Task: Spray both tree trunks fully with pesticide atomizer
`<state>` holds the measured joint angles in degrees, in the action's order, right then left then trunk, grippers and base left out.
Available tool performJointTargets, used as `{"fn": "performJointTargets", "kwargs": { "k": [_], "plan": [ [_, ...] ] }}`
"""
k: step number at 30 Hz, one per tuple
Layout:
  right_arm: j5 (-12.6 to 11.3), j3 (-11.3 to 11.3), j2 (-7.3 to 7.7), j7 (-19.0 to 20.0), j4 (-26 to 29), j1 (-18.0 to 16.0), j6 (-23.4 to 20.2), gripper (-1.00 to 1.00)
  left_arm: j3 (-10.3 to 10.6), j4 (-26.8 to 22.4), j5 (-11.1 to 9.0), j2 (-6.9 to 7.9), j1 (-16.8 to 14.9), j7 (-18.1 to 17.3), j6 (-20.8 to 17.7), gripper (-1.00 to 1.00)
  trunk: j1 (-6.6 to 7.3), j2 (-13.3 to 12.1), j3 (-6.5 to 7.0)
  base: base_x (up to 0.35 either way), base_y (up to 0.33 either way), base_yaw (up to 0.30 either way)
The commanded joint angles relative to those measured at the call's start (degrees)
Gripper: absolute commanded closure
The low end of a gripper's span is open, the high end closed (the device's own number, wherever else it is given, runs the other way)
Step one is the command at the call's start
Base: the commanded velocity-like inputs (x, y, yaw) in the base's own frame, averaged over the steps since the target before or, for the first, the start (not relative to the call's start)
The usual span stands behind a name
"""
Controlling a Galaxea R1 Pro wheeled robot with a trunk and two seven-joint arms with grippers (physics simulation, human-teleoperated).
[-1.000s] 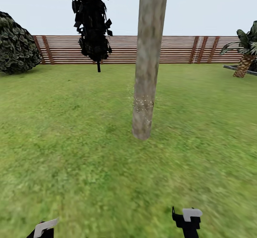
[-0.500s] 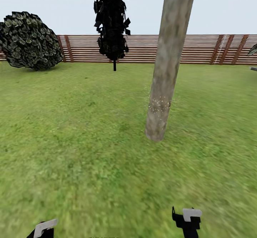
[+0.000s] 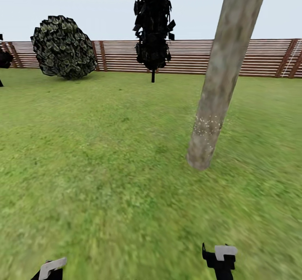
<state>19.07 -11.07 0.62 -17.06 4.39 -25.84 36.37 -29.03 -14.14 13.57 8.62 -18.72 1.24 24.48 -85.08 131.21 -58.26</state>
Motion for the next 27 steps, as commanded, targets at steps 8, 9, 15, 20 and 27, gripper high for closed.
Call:
{"fn": "performJointTargets", "kwargs": {
  "k": [8, 9, 15, 20, 27],
  "plan": [
    [0.01, 0.01, 0.0, 0.0, -0.01, 0.06, -0.03, -1.0, -0.07, -0.01, -0.03, 0.07, 0.0, -0.01, -0.13, 1.0, 0.0, 0.0, -0.17, 0.0, 0.0, 0.281],
    [0.01, 0.0, 0.0, 0.0, -0.01, 0.07, -0.02, -1.0, -0.06, -0.01, -0.03, 0.08, 0.0, -0.01, -0.08, 1.0, 0.0, 0.0, -0.19, 0.0, 0.0, 0.281],
    [0.01, 0.01, 0.0, -0.01, 0.0, 0.02, 0.0, -1.0, -0.06, -0.01, 0.05, 0.08, 0.0, -0.01, -0.04, 1.0, 0.0, 0.0, -0.31, 0.0, 0.0, 0.281],
    [0.01, 0.01, 0.0, -0.01, 0.0, 0.06, -0.02, -1.0, -0.06, -0.01, 0.14, 0.0, 0.0, -0.01, -0.04, 1.0, 0.0, 0.0, -0.41, 0.0, 0.0, 0.281],
    [0.01, 0.0, 0.0, 0.0, -0.02, 0.07, -0.04, -1.0, -0.06, -0.01, 0.14, 0.08, 0.0, -0.01, -0.04, 1.0, 0.0, 0.0, -0.56, 0.0, 0.0, 0.281]
  ]
}}
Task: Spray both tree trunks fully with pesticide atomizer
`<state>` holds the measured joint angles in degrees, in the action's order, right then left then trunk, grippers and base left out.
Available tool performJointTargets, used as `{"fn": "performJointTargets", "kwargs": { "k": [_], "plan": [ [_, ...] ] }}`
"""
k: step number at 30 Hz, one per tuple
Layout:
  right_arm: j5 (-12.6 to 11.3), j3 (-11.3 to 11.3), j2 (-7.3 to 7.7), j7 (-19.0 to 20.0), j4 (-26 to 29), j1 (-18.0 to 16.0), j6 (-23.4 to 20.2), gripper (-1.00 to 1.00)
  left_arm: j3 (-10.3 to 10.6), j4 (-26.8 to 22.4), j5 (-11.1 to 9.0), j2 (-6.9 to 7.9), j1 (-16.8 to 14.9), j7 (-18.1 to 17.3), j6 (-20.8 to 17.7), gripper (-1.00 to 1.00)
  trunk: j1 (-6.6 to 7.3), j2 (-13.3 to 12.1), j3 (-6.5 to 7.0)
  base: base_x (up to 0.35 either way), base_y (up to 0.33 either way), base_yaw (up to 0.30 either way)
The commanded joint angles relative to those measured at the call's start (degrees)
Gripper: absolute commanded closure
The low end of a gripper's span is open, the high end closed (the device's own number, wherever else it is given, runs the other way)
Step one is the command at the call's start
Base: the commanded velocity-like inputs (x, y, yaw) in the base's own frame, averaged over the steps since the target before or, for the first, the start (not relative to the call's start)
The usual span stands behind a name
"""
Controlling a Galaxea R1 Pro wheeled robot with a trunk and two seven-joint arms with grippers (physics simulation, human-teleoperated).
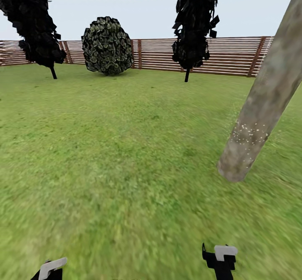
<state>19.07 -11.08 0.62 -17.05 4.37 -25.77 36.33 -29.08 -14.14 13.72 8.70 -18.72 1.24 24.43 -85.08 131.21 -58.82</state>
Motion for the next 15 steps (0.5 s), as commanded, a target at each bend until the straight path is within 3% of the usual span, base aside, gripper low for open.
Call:
{"fn": "performJointTargets", "kwargs": {
  "k": [1, 15],
  "plan": [
    [0.02, 0.02, 0.0, 0.0, 0.01, 0.01, 0.03, -1.0, -0.01, -0.01, -0.01, 0.0, 0.0, -0.01, 0.0, 1.0, 0.0, 0.0, -0.02, 0.0, 0.0, 0.281],
    [0.04, 0.07, 0.0, 0.0, 0.0, 0.01, 0.02, -1.0, -0.01, 0.07, -0.01, 0.0, 0.0, -0.01, 0.0, 1.0, 0.0, 0.0, -0.31, 0.0, 0.0, 0.281]
  ]
}}
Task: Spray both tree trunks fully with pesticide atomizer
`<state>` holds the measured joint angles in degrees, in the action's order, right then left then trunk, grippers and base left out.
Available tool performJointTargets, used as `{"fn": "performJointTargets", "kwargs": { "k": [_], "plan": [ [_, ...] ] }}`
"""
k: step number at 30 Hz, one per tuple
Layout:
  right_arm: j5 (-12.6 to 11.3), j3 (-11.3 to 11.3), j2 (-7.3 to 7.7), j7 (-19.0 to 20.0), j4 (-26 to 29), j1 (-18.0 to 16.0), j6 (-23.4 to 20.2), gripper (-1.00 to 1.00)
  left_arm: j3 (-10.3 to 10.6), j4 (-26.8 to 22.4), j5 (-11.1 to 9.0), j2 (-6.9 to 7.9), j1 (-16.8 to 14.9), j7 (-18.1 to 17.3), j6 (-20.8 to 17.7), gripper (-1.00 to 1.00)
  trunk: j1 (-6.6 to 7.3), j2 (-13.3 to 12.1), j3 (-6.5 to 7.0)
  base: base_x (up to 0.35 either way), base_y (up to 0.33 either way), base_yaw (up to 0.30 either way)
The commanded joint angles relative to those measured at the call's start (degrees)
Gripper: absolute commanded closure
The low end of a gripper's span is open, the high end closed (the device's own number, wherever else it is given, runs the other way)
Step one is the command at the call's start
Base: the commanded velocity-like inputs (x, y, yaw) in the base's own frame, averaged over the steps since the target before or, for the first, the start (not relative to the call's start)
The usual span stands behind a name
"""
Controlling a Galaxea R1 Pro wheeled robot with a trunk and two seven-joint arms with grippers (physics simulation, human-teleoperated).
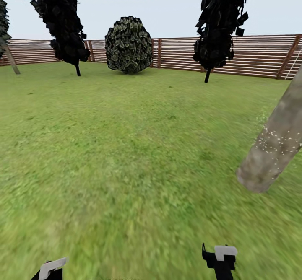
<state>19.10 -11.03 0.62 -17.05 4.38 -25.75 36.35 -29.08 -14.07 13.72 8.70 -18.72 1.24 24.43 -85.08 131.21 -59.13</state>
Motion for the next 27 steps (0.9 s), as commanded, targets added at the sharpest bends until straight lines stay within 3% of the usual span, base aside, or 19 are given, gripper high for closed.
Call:
{"fn": "performJointTargets", "kwargs": {
  "k": [1, 27],
  "plan": [
    [-0.01, 0.0, 0.0, 0.0, -0.02, 0.0, -0.02, -1.0, -0.01, 0.0, -0.01, 0.0, 0.0, -0.01, 0.0, 1.0, 0.0, 0.0, -0.02, 0.0, 0.0, 0.281],
    [-0.02, 0.01, 0.0, 0.0, -0.03, 0.0, -0.03, -1.0, -0.01, 0.0, -0.01, 0.0, 0.0, -0.01, 0.0, 1.0, 0.0, 0.0, -0.56, 0.0, 0.0, 0.281]
  ]
}}
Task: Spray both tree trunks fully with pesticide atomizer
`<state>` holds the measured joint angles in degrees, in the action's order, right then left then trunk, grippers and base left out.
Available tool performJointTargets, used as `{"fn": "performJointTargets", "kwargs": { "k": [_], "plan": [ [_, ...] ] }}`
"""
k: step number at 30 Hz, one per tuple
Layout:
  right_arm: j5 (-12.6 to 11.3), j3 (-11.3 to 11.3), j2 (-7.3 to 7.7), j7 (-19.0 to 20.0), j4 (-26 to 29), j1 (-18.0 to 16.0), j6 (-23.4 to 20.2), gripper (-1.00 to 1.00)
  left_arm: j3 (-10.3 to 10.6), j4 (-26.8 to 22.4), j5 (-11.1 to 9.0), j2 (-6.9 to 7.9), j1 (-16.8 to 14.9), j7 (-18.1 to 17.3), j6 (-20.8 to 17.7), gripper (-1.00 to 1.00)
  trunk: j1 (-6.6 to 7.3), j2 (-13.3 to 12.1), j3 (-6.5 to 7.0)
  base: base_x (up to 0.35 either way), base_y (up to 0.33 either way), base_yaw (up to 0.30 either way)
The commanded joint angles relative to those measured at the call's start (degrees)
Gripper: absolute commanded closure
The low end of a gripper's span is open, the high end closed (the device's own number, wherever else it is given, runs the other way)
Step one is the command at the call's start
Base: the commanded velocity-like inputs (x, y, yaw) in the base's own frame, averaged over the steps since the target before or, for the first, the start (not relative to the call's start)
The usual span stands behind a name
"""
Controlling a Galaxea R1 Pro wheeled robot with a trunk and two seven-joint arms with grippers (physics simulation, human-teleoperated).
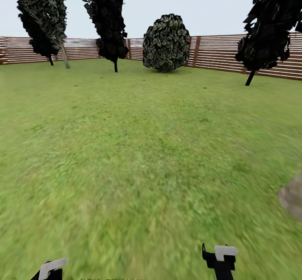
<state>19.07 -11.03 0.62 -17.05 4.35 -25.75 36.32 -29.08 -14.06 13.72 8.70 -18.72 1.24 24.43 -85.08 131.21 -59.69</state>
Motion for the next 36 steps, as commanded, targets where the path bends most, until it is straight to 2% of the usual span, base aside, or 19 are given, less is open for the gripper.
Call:
{"fn": "performJointTargets", "kwargs": {
  "k": [1, 36],
  "plan": [
    [0.02, 0.02, 0.0, 0.0, 0.0, 0.0, 0.0, -1.0, -0.01, -0.01, -0.01, 0.0, 0.0, -0.01, 0.0, 1.0, 0.0, 0.0, -0.02, 0.0, 0.0, 0.281],
    [0.08, 0.04, 0.0, 0.0, -0.04, 0.0, -0.01, -1.0, -0.01, -0.01, -0.01, -0.09, 0.0, -0.01, 0.0, 1.0, 0.0, 0.0, -0.74, 0.0, 0.0, 0.281]
  ]
}}
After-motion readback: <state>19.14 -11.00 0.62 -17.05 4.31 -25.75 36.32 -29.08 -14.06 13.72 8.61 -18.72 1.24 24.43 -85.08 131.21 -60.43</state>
